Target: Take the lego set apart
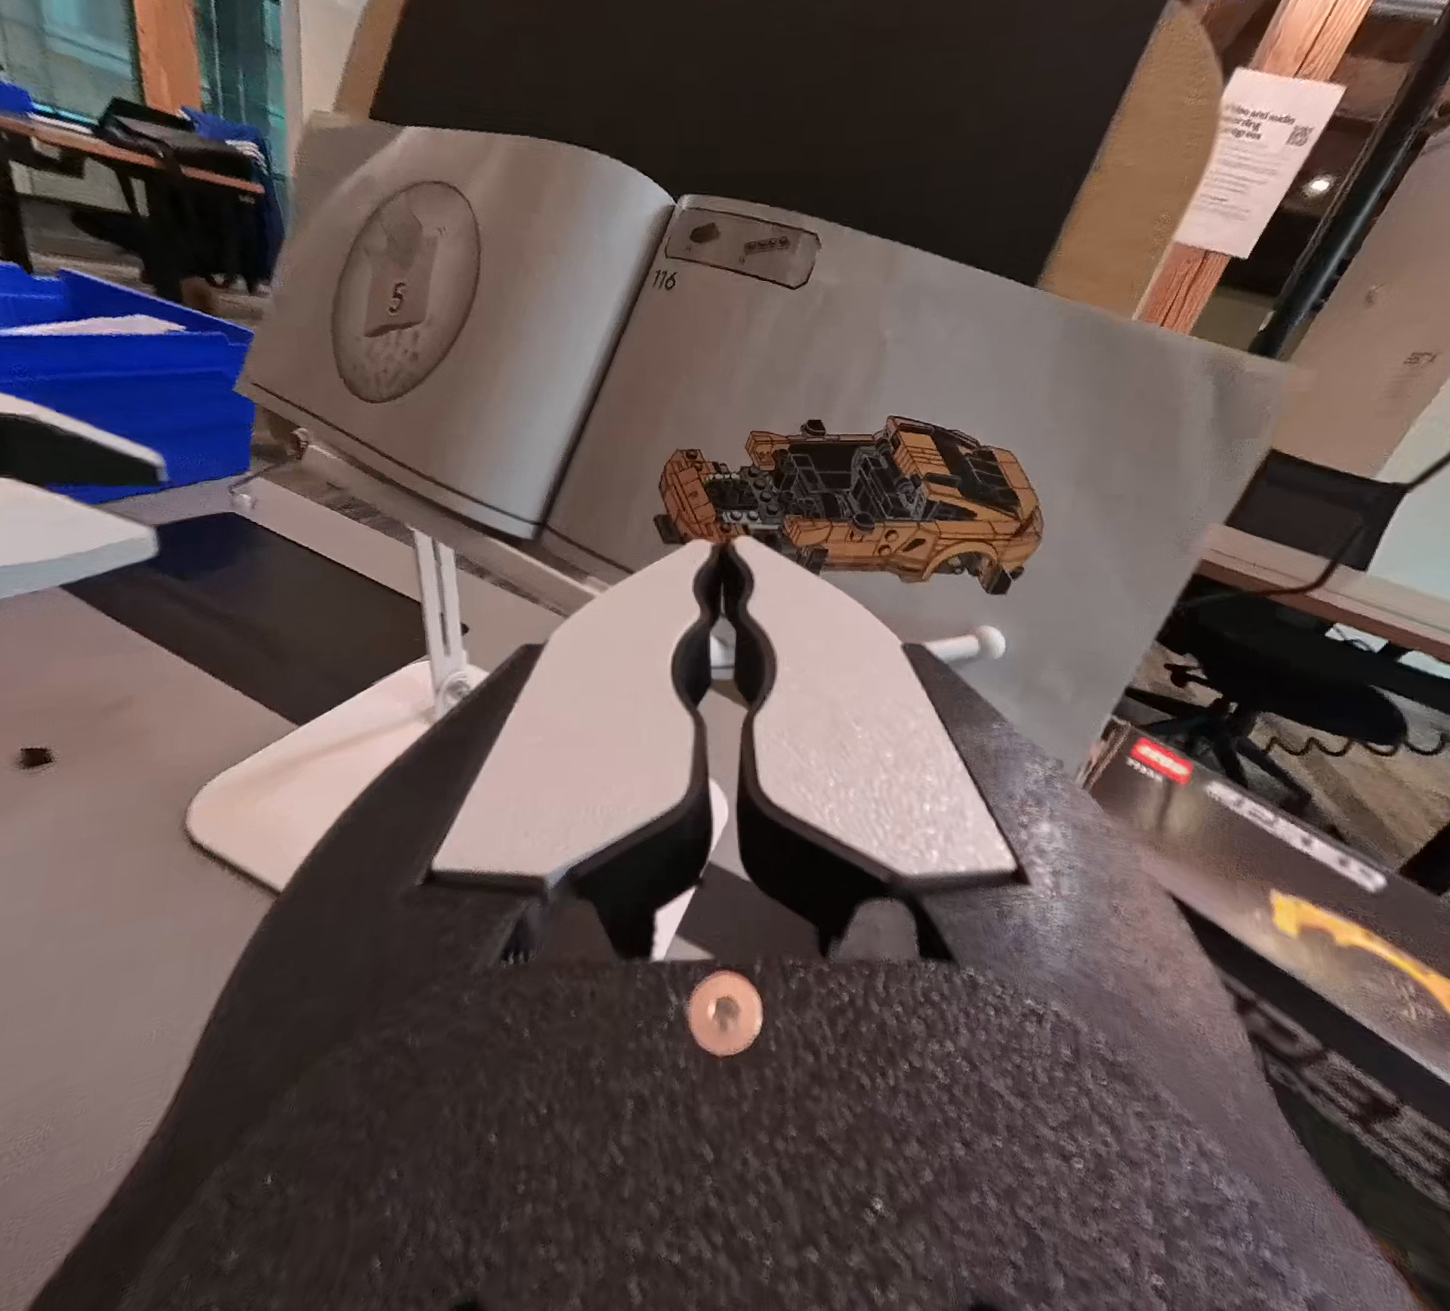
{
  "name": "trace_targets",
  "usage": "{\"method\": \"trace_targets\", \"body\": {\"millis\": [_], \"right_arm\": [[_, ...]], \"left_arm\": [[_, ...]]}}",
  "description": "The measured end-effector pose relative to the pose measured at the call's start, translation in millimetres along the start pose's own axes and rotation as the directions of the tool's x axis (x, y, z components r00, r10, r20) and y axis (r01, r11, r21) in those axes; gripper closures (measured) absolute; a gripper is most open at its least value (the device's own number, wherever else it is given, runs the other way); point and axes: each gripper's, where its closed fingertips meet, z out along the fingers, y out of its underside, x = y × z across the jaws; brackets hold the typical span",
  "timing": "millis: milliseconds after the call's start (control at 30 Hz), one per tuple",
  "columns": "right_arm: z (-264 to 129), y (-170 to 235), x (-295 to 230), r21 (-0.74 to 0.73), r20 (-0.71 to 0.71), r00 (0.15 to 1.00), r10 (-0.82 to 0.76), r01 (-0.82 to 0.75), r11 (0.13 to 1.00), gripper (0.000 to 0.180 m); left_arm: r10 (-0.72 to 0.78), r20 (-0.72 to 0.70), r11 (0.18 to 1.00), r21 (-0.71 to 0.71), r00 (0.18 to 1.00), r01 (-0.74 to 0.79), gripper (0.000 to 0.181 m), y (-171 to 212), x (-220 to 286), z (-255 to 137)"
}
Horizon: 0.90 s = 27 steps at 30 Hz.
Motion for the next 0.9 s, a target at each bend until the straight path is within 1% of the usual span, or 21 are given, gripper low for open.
{"method": "trace_targets", "body": {"millis": [67, 233, 467, 667, 733, 800, 867, 900], "right_arm": [[13.8, 1.6, 2.6, -0.014, -0.012, 1.000, -0.022, 0.022, 1.000, 0.180], [38.0, 7.7, 10.6, -0.070, -0.035, 0.999, -0.022, 0.020, 0.997, 0.180], [41.0, 16.8, 12.8, -0.112, -0.034, 0.999, -0.022, 0.018, 0.993, 0.180], [38.7, 9.3, 0.9, -0.106, 0.001, 0.998, -0.060, 0.060, 0.993, 0.180], [37.1, 6.2, -2.8, -0.105, 0.014, 0.998, -0.065, 0.066, 0.992, 0.180], [28.9, 0.3, -12.0, -0.090, 0.076, 0.995, -0.063, 0.070, 0.994, 0.180], [11.4, -3.7, -27.8, -0.077, 0.181, 0.980, -0.083, 0.098, 0.992, 0.180], [-0.5, -1.0, -36.4, -0.096, 0.244, 0.966, -0.088, 0.114, 0.989, 0.180]], "left_arm": [[0.010, -0.002, 1.000, -0.002, 1.000, -0.010, 0.161, -0.2, -1.8, -0.3], [-0.038, -0.025, 0.999, -0.020, 0.999, 0.037, 0.160, 5.2, -5.5, 0.7], [-0.052, -0.029, 0.998, -0.033, 0.998, 0.051, 0.160, 11.1, -7.1, 2.4], [-0.048, -0.031, 0.999, -0.026, 0.998, 0.047, 0.160, 7.3, -6.3, 0.9], [-0.061, -0.044, 0.998, -0.033, 0.997, 0.059, 0.163, 5.7, -4.4, -0.4], [-0.074, -0.062, 0.997, -0.033, 0.995, 0.072, 0.165, 1.3, -1.4, -2.4], [-0.071, -0.067, 0.997, -0.018, 0.995, 0.070, 0.166, -5.8, 0.0, -5.4], [-0.067, -0.073, 0.998, -0.012, 0.995, 0.067, 0.166, -9.5, 1.3, -6.9]]}}
